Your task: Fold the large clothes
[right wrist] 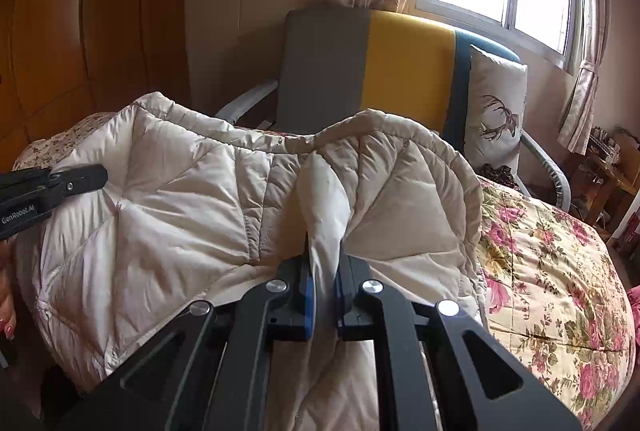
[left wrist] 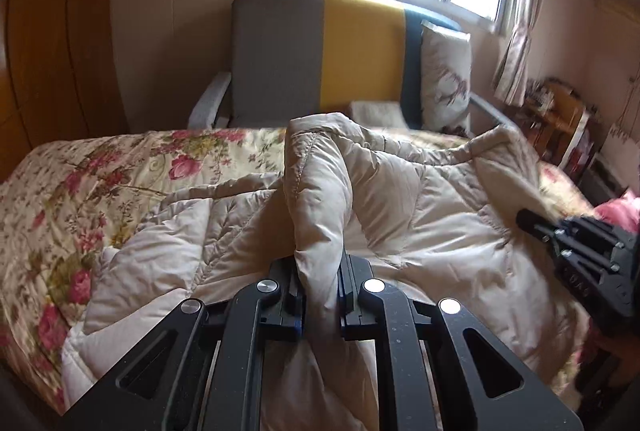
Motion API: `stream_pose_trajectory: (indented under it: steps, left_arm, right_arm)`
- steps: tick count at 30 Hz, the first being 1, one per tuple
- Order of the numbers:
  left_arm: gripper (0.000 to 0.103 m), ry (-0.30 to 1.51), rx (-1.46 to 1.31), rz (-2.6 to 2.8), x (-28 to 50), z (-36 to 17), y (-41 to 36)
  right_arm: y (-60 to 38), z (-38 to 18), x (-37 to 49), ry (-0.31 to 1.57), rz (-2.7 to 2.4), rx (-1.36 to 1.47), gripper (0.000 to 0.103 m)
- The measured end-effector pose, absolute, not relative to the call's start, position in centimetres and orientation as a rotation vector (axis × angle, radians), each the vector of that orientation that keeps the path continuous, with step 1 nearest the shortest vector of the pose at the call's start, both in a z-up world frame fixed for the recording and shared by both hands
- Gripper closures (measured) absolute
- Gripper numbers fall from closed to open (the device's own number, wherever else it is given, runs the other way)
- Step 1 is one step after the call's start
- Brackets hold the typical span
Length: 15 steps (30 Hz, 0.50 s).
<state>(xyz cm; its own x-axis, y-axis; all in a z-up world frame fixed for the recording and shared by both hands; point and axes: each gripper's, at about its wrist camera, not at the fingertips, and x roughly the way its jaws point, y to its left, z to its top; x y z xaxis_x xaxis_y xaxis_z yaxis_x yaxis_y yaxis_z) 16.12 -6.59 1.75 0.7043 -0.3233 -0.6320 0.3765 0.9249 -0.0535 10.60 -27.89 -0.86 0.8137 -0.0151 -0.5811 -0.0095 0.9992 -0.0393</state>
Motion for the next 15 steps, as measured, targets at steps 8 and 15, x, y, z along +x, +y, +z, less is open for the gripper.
stream_pose_trajectory:
  steps: [8,15]
  left_arm:
    - [0.05,0.754,0.135,-0.342,20.3,-5.5,-7.3]
    - [0.047,0.825,0.093,-0.357,19.2,-4.4,-6.7]
  right_arm:
    - [-29.9,-8.2,15.3,0.73,-0.054,0.049,0.08]
    - [-30.4,-8.9,14.2,0.684,-0.023,0.084,0.065]
